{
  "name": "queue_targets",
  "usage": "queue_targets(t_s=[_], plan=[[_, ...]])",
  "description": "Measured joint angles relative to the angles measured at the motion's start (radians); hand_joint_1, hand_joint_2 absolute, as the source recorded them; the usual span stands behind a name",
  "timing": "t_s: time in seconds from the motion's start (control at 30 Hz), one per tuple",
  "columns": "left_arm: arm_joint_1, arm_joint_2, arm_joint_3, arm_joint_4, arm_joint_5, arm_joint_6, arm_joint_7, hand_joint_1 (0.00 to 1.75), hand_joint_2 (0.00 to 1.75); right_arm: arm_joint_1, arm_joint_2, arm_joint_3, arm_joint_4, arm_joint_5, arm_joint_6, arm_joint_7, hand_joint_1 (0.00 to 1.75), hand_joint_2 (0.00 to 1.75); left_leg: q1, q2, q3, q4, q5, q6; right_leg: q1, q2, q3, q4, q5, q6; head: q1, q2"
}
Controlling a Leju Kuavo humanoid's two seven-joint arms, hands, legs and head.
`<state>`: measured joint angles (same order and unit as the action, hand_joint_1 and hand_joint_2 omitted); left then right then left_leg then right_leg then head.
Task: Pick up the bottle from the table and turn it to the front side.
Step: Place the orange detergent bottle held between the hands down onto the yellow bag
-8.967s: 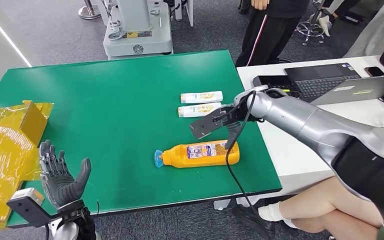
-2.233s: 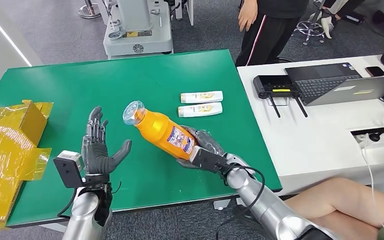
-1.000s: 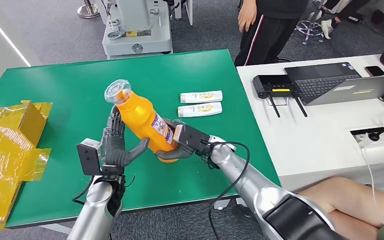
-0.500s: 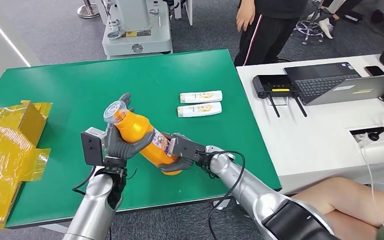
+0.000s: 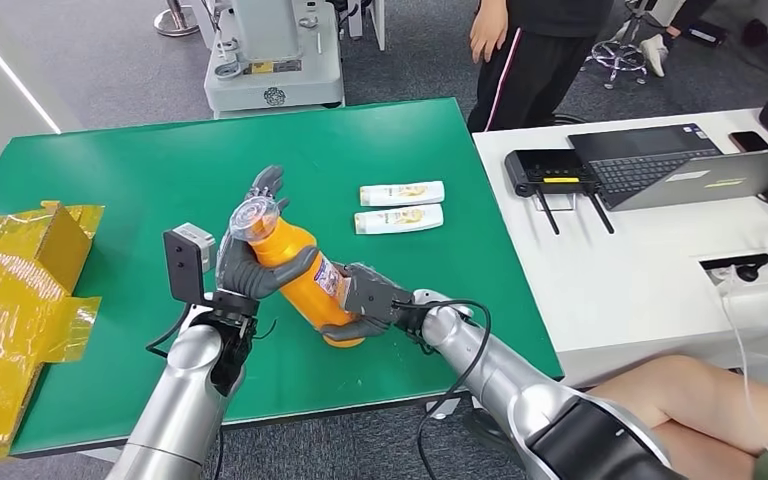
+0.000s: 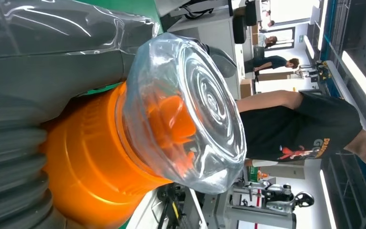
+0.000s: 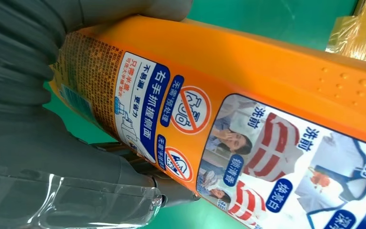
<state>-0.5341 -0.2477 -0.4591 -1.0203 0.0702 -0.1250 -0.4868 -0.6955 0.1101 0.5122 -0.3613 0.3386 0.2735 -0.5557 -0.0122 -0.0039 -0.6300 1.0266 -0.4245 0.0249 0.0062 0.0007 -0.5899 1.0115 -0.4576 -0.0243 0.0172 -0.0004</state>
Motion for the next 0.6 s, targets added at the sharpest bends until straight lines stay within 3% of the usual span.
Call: queue_targets(t_s=[0.13,0.17,0.23,0.27,0.3,0.37,0.6], plan=[[-0.013,0.000,-0.009,0.017,0.001,0.002,0.000,0.00,1.75,-0.005,-0.006,0.001,0.000,0.009,-0.023,-0.001,1.75,1.75,0.000,0.000,0.000,0.000,0.000,0.000,0.000,0.000,0.000,0.000,0.000,0.000,0.000,0.000],[-0.016,0.000,-0.010,0.022,0.002,0.002,0.000,0.22,1.75,-0.007,-0.008,0.001,0.000,0.011,-0.029,-0.001,1.75,1.75,0.000,0.000,0.000,0.000,0.000,0.000,0.000,0.000,0.000,0.000,0.000,0.000,0.000,0.000],[-0.024,0.000,-0.012,0.034,0.003,0.003,0.000,0.93,1.75,-0.011,-0.012,0.001,0.000,0.012,-0.041,-0.001,1.75,1.75,0.000,0.000,0.000,0.000,0.000,0.000,0.000,0.000,0.000,0.000,0.000,0.000,0.000,0.000],[-0.027,0.000,-0.013,0.039,0.003,0.003,0.000,1.36,1.75,-0.013,-0.015,0.001,0.000,0.013,-0.046,-0.001,1.75,1.75,0.000,0.000,0.000,0.000,0.000,0.000,0.000,0.000,0.000,0.000,0.000,0.000,0.000,0.000],[-0.030,0.000,-0.015,0.045,0.003,0.003,-0.001,1.58,1.75,-0.014,-0.017,0.001,0.000,0.013,-0.051,-0.002,1.75,1.75,0.000,0.000,0.000,0.000,0.000,0.000,0.000,0.000,0.000,0.000,0.000,0.000,0.000,0.000],[-0.034,-0.001,-0.018,0.054,0.002,0.005,-0.003,1.75,1.75,-0.017,-0.022,0.000,-0.001,0.012,-0.060,-0.002,1.75,1.75,0.000,0.000,0.000,0.000,0.000,0.000,0.000,0.000,0.000,0.000,0.000,0.000,0.000,0.000],[-0.043,-0.003,-0.025,0.087,0.010,0.020,-0.006,1.75,1.75,-0.024,-0.038,-0.003,-0.007,0.013,-0.127,-0.004,1.75,1.75,0.000,0.000,0.000,0.000,0.000,0.000,0.000,0.000,0.000,0.000,0.000,0.000,0.000,0.000]])
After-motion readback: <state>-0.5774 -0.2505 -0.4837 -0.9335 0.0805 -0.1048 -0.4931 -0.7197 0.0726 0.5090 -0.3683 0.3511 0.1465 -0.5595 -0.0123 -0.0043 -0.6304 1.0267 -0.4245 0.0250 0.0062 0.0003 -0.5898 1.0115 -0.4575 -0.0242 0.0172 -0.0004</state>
